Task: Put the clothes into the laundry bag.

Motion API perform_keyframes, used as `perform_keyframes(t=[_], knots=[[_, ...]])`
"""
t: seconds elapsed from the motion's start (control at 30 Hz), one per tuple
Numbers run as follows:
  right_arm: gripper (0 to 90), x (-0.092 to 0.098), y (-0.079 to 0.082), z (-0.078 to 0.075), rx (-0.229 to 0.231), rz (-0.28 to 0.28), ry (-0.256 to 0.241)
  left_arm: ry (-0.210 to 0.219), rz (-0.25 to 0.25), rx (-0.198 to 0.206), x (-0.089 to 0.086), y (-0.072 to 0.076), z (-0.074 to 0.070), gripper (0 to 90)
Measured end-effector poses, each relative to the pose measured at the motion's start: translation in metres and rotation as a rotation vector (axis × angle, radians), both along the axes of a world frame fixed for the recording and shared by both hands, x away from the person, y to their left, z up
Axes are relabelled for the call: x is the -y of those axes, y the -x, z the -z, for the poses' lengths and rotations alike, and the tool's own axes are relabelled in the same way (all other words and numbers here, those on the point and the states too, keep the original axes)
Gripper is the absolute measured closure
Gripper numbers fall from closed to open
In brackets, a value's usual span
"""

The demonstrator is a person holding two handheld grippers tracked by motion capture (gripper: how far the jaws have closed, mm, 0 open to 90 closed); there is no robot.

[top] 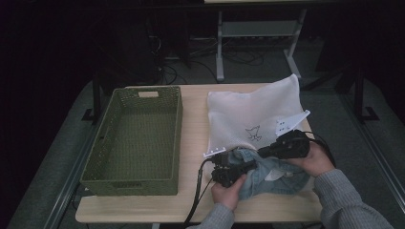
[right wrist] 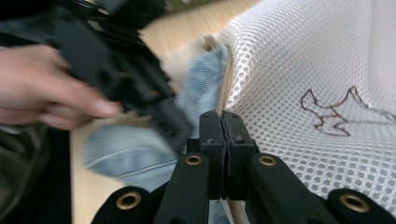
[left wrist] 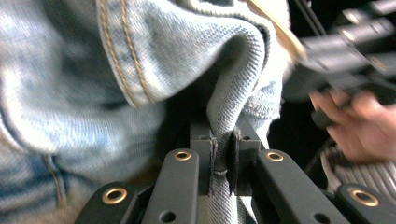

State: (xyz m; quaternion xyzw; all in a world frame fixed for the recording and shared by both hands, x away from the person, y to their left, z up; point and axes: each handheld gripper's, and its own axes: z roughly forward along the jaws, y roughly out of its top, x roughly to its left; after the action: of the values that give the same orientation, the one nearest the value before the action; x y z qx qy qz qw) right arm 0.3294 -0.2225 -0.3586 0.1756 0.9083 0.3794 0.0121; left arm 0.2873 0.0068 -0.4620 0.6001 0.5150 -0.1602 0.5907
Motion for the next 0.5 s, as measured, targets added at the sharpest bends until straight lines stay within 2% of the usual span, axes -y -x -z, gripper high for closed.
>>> perform_keyframes(t=[0.07, 0.2, 0.27, 0.37, 0.43, 0.5], knots=[[88.0, -0.001, 0.001, -0.002, 0.001, -0.003, 0.004, -0.029, -0.01, -0.012, 0.001, -0.004, 0.005, 83.0], [88.0, -0.005, -0.003, 0.01, -0.039, -0.027, 0.013, -0.032, -0.015, -0.062, -0.004, -0.007, 0.022, 80.2], [87.9, -0.007, -0.005, 0.016, -0.052, -0.03, 0.021, -0.029, -0.014, -0.074, -0.007, -0.007, 0.026, 76.9], [87.9, -0.008, -0.006, 0.022, -0.063, -0.028, 0.034, -0.037, -0.007, -0.07, -0.008, -0.004, 0.026, 71.6], [87.9, -0.008, -0.008, 0.029, -0.076, -0.022, 0.045, -0.056, 0.007, -0.041, -0.013, 0.005, 0.023, 63.3], [87.9, -0.008, -0.008, 0.033, -0.079, -0.018, 0.053, -0.062, 0.025, -0.036, -0.017, 0.013, 0.021, 55.0]])
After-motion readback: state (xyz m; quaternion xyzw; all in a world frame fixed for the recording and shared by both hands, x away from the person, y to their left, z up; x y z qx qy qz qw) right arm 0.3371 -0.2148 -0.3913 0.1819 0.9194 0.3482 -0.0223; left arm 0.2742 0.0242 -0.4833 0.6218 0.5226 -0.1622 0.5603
